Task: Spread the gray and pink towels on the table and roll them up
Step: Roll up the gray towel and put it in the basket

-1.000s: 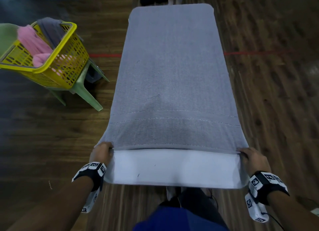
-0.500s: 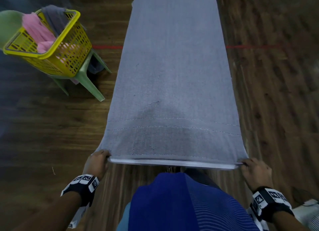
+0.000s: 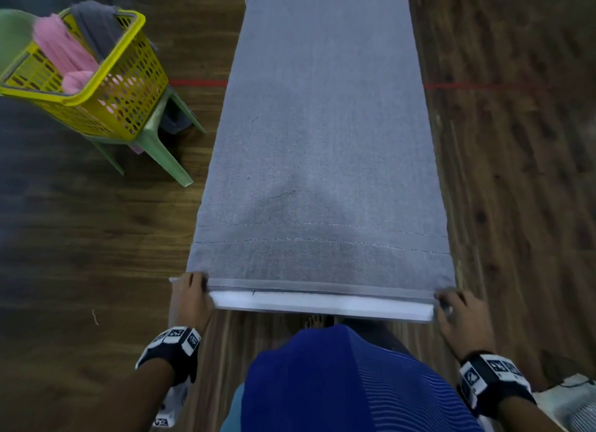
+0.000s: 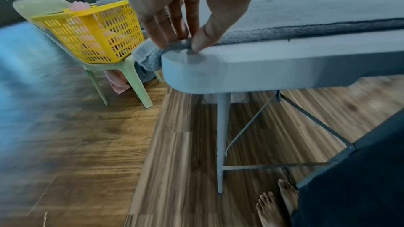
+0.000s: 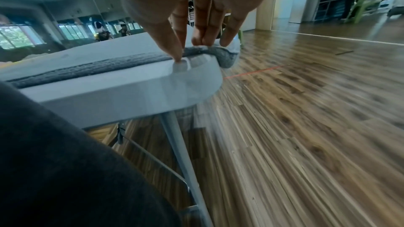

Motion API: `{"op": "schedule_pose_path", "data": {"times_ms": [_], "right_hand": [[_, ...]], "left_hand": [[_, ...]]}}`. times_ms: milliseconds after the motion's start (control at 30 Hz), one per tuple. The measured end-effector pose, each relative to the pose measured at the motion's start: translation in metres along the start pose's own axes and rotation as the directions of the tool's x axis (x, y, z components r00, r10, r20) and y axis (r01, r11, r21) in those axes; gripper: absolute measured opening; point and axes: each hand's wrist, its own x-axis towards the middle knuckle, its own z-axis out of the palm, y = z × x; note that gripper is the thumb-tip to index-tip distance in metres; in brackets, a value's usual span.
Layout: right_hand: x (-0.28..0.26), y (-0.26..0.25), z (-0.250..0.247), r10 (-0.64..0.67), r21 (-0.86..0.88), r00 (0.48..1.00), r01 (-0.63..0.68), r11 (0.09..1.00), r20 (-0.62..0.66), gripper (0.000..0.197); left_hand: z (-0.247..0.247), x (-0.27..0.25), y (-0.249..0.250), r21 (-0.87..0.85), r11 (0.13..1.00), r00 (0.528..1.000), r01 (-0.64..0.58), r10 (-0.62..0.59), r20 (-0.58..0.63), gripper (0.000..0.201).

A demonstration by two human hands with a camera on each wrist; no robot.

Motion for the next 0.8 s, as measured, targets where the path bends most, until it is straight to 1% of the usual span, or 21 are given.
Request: {"op": "schedule_pose_path", "data": {"times_ms": [100, 133, 300, 433, 467, 533, 567, 600, 667, 733, 800], "right_hand": [[0.004, -0.002, -0.003, 0.065, 0.045, 0.998, -0.065, 0.997, -0.003, 0.023], [0.006, -0.003, -0.004, 0.070, 0.044, 0.997, -0.071, 0.997, 0.009, 0.023], [0.017, 0.000, -0.009, 0.099, -0.021, 0.992, -0.098, 0.995, 0.082, 0.026], [0.031, 0.007, -0.014, 0.035, -0.129, 0.990, -0.017, 0.992, 0.139, 0.028], [0.034, 0.007, -0.016, 0.026, -0.175, 0.990, -0.001, 0.985, 0.142, 0.027], [0.038, 0.004, -0.019, 0.044, -0.256, 0.992, -0.012, 0.967, 0.119, 0.023], [0.040, 0.001, -0.020, 0.054, -0.272, 0.993, -0.025, 0.962, 0.102, 0.020], [0.042, 0.000, -0.019, 0.065, -0.273, 0.994, -0.038, 0.961, 0.089, 0.017], [0.049, -0.001, -0.016, 0.098, -0.266, 0.991, -0.071, 0.961, 0.089, 0.015], [0.055, -0.001, -0.014, 0.144, -0.268, 0.985, -0.113, 0.957, 0.098, 0.021], [0.057, -0.003, -0.013, 0.190, -0.255, 0.980, -0.168, 0.952, 0.064, 0.026]], "left_hand": [[0.000, 0.000, -0.005, 0.003, 0.998, 0.998, 0.068, -0.068, 0.006, 0.032], [-0.001, 0.002, -0.007, 0.007, 0.998, 0.998, 0.069, -0.069, 0.010, 0.031], [-0.006, 0.016, -0.017, 0.059, 0.998, 0.998, -0.027, 0.024, 0.053, 0.027], [-0.015, 0.025, -0.016, 0.115, 0.993, 0.997, -0.040, 0.032, 0.072, 0.022], [-0.015, 0.027, -0.016, 0.126, 0.990, 0.996, -0.061, 0.051, 0.077, 0.019], [-0.017, 0.032, -0.019, 0.186, 0.975, 0.990, -0.123, 0.109, 0.088, 0.008], [-0.017, 0.035, -0.020, 0.234, 0.962, 0.988, -0.141, 0.123, 0.092, 0.008], [-0.018, 0.038, -0.020, 0.273, 0.952, 0.988, -0.137, 0.112, 0.106, 0.009], [-0.020, 0.046, -0.014, 0.296, 0.949, 0.990, -0.108, 0.076, 0.118, 0.009], [-0.021, 0.051, -0.007, 0.295, 0.951, 0.992, -0.090, 0.060, 0.108, 0.020], [-0.022, 0.053, -0.003, 0.298, 0.954, 0.997, -0.045, 0.026, 0.066, 0.028]]}}
